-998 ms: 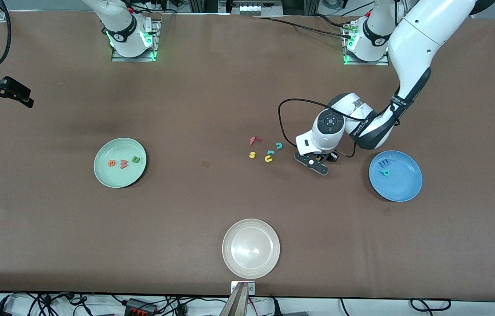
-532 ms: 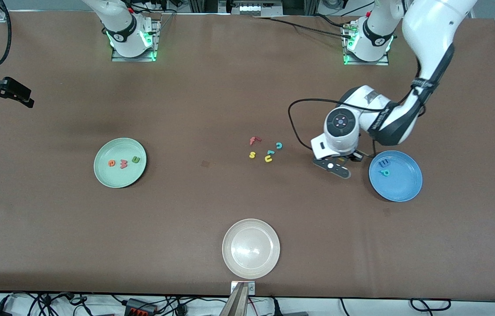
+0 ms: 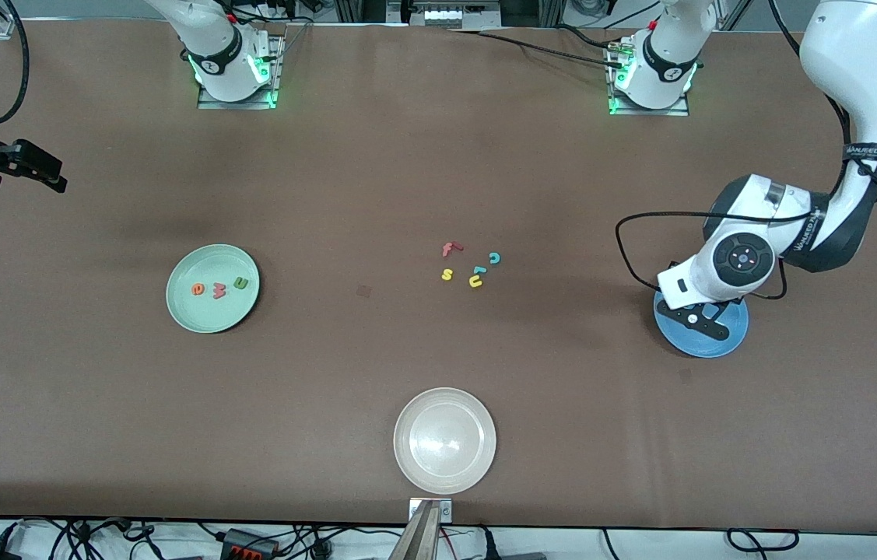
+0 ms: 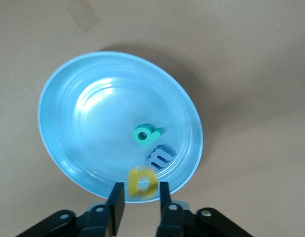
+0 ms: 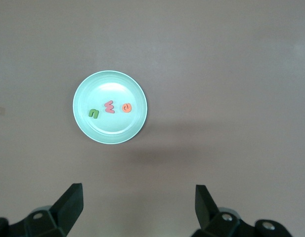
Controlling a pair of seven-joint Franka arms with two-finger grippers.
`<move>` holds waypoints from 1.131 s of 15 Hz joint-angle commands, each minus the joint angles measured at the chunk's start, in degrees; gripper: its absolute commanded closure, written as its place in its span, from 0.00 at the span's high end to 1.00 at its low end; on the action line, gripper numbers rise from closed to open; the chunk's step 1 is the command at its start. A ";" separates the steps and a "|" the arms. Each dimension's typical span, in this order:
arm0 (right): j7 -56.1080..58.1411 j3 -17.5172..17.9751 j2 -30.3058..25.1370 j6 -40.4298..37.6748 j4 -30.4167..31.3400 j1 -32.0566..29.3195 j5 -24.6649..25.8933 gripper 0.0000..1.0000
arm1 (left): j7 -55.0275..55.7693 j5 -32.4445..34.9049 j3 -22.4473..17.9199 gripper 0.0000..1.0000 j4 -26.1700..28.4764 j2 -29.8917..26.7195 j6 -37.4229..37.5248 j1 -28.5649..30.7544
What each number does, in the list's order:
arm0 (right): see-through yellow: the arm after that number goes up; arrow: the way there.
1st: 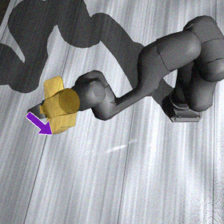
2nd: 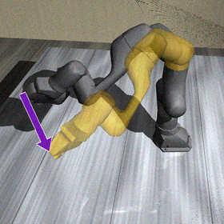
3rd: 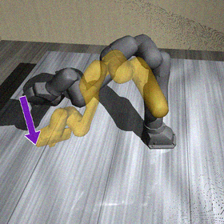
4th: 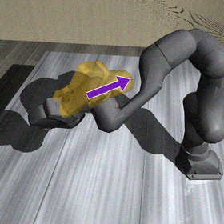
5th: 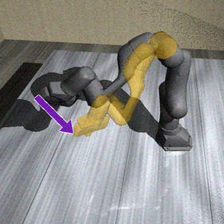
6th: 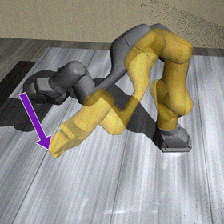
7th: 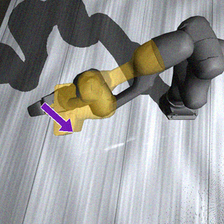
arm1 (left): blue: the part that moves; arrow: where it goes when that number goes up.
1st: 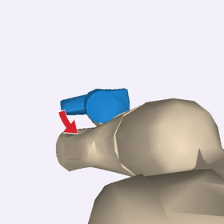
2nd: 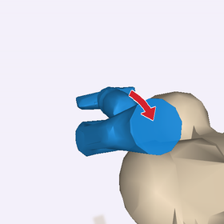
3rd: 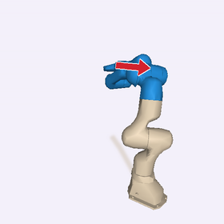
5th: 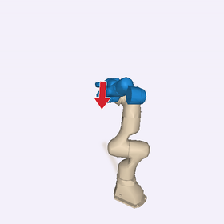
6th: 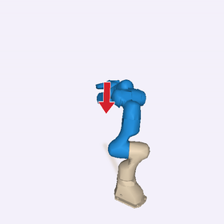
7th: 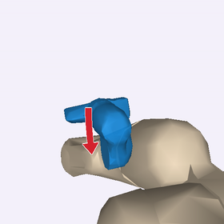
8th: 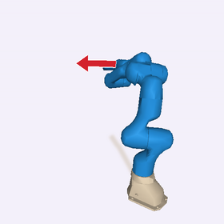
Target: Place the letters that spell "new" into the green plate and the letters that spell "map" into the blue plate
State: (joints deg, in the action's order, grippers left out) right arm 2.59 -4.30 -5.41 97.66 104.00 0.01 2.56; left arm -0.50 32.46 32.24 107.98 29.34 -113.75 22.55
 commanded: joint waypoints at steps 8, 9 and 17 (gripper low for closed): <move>-0.12 -0.27 -0.47 -0.28 0.51 0.35 0.16 1.00 | -0.38 -8.27 4.49 1.00 -12.15 0.10 11.24 0.30; -0.13 -0.27 -0.39 -0.28 0.51 0.35 0.16 1.00 | -0.38 -10.56 4.84 1.00 -14.70 0.10 13.80 0.39; -0.13 -0.36 -0.65 -0.19 0.07 0.26 0.25 1.00 | 0.59 -23.04 3.02 1.00 -29.14 -5.95 26.21 0.04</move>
State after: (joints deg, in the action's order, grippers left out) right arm 2.57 -4.34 -5.33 97.60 104.12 0.09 2.56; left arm -0.19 13.05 37.12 79.44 26.82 -88.92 22.64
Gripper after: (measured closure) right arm 0.000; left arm 0.000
